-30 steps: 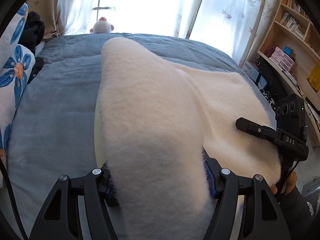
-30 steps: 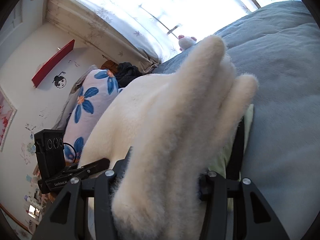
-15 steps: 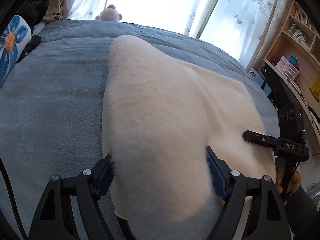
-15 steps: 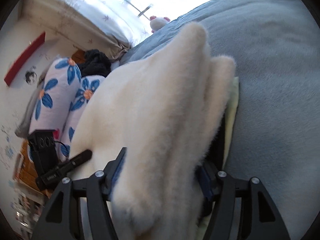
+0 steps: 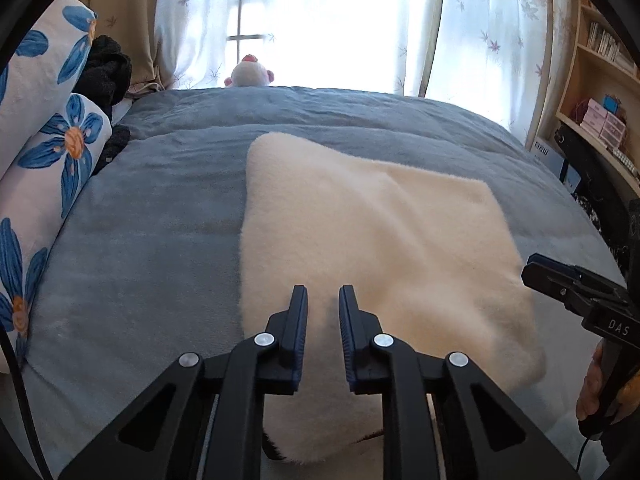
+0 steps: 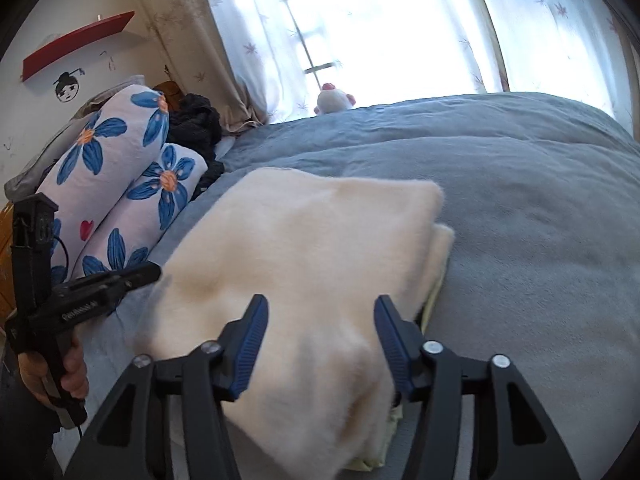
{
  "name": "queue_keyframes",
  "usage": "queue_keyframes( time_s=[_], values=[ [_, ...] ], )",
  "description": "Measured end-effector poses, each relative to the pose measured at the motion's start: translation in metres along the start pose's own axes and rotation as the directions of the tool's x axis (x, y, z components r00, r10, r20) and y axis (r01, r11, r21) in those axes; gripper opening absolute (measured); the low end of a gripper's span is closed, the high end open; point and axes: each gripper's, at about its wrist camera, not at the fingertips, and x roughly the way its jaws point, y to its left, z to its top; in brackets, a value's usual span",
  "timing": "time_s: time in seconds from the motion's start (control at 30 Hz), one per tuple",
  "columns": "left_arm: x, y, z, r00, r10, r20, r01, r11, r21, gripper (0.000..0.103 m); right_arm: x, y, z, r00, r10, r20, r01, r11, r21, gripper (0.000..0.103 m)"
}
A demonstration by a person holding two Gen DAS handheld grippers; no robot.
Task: Fold large clothes
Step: 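Lower the cardigan onto the yellow garment and open both grippers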
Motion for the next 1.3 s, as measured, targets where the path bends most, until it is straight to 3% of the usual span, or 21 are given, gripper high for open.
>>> queue_keyframes(
  time_s=[0.03,0.1,0.17,0.2,0.6,0.73,0.9,1.03,1.2,1.3],
  values=[
    [0.001,-0.003,-0.003,1.000,0.021,0.012,-0.021,1.000,0.016,0.014,0.007,-0.001,-0.003,1.000,0.006,-0.028,-0.006,1.000,0.000,0.043],
    [0.004,-0.004,-0.008,0.999,0.037,0.025,-0.038,0.999,0.039,0.014,0.019,0.000,-0.008,0.996,-0.079,-0.042,0.077,0.996,-0.039,0.037],
    [0.007,-0.002,-0.013,0.999,0.045,0.011,-0.045,0.998,0.047,0.014,0.024,-0.011,-0.013,0.989,-0.134,-0.062,0.130,0.990,-0.057,0.023],
    [0.008,-0.002,-0.015,0.999,0.047,0.001,-0.047,0.998,0.052,0.014,0.025,-0.017,-0.015,0.990,-0.121,-0.073,0.117,0.992,-0.055,0.020],
    [0.008,0.005,-0.014,0.998,0.056,-0.038,-0.056,0.998,-0.003,0.014,0.009,-0.021,-0.016,0.989,-0.101,-0.105,0.098,0.995,-0.034,0.023],
    [-0.005,0.002,-0.012,0.995,0.083,-0.063,-0.085,0.996,-0.023,0.020,-0.010,-0.017,-0.016,0.986,-0.107,-0.128,0.106,0.994,-0.021,0.023],
    [-0.041,-0.012,-0.011,0.995,0.079,-0.064,-0.081,0.996,-0.033,0.029,-0.050,-0.001,-0.014,0.983,-0.121,-0.135,0.116,0.992,-0.048,0.023],
    [-0.087,-0.034,-0.008,0.996,0.083,-0.032,-0.084,0.996,-0.023,0.050,-0.095,0.015,-0.012,0.985,-0.122,-0.120,0.115,0.991,-0.065,0.023],
    [-0.154,-0.061,-0.006,0.996,0.090,0.007,-0.090,0.996,0.006,0.052,-0.165,0.034,-0.012,0.989,-0.113,-0.095,0.106,0.991,-0.078,0.023],
    [-0.198,-0.077,-0.009,0.995,0.097,0.032,-0.098,0.995,0.006,0.062,-0.210,0.045,-0.013,0.992,-0.105,-0.076,0.099,0.991,-0.087,0.023]
  ],
)
